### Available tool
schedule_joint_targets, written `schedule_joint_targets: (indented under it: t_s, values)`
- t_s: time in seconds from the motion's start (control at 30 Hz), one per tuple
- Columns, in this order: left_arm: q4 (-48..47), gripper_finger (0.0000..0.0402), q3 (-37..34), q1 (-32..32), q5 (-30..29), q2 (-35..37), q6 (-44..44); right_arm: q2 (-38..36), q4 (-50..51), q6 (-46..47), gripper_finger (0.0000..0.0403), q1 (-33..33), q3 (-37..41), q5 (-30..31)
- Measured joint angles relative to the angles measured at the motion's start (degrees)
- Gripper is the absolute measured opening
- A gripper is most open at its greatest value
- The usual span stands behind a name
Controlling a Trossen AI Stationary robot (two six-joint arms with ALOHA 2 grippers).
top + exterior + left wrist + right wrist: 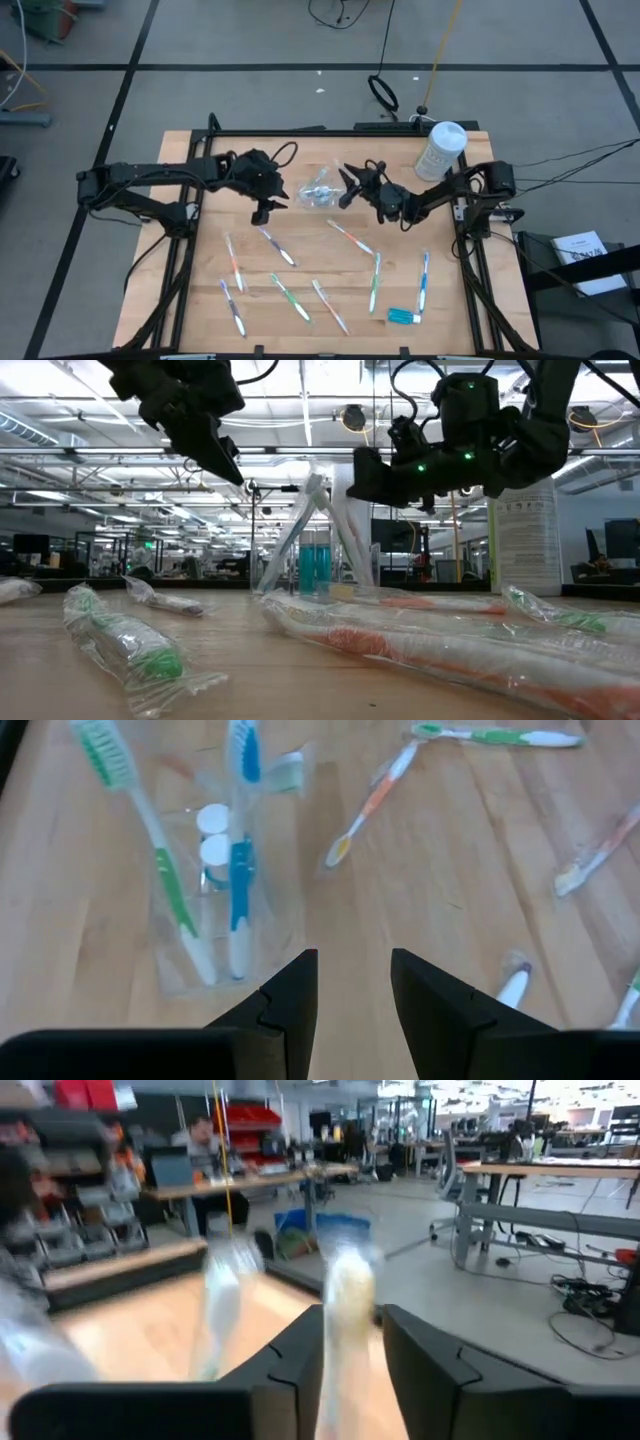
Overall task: Pick & Place Toothbrushes
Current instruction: Put the orange toothbrush into the transparent organizer, then adjust the green toothbrush in the transparent organizer
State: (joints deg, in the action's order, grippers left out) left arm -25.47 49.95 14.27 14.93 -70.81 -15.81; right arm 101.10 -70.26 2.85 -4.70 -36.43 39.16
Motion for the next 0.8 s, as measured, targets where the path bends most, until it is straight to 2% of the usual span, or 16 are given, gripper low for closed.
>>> schedule_joint_targets:
  t_s: [0.3, 0.37, 0.47, 0.57, 0.7, 0.8]
  values:
    - [1.1, 0.0134, 0.0, -2.1, 0.0, 0.0, 0.5, -7.9, 3.7, -3.2, 0.0157, 3.3, 3.3, -0.5]
    - [3.4, 0.0134, 0.0, -2.2, -0.2, 0.0, 0.6, -8.3, 3.4, -5.8, 0.0163, 4.1, 3.2, -5.8]
    - [7.9, 0.0134, 0.0, -2.4, -1.6, 0.0, 0.6, -8.2, 4.2, -7.6, 0.0169, 4.9, 3.0, -18.1]
    - [12.2, 0.0134, 0.0, -2.4, -3.4, 0.0, 0.6, -7.2, 8.6, -8.0, 0.0176, 5.1, 0.5, -24.2]
    - [15.7, 0.0134, 0.0, -2.4, -4.5, 0.0, 0.6, -4.8, 18.1, -8.9, 0.0187, 5.1, -4.6, -24.0]
    - [16.0, 0.0134, 0.0, -2.4, -4.5, 0.0, 0.7, -4.4, 26.0, -11.5, 0.0194, 4.8, -7.8, -19.3]
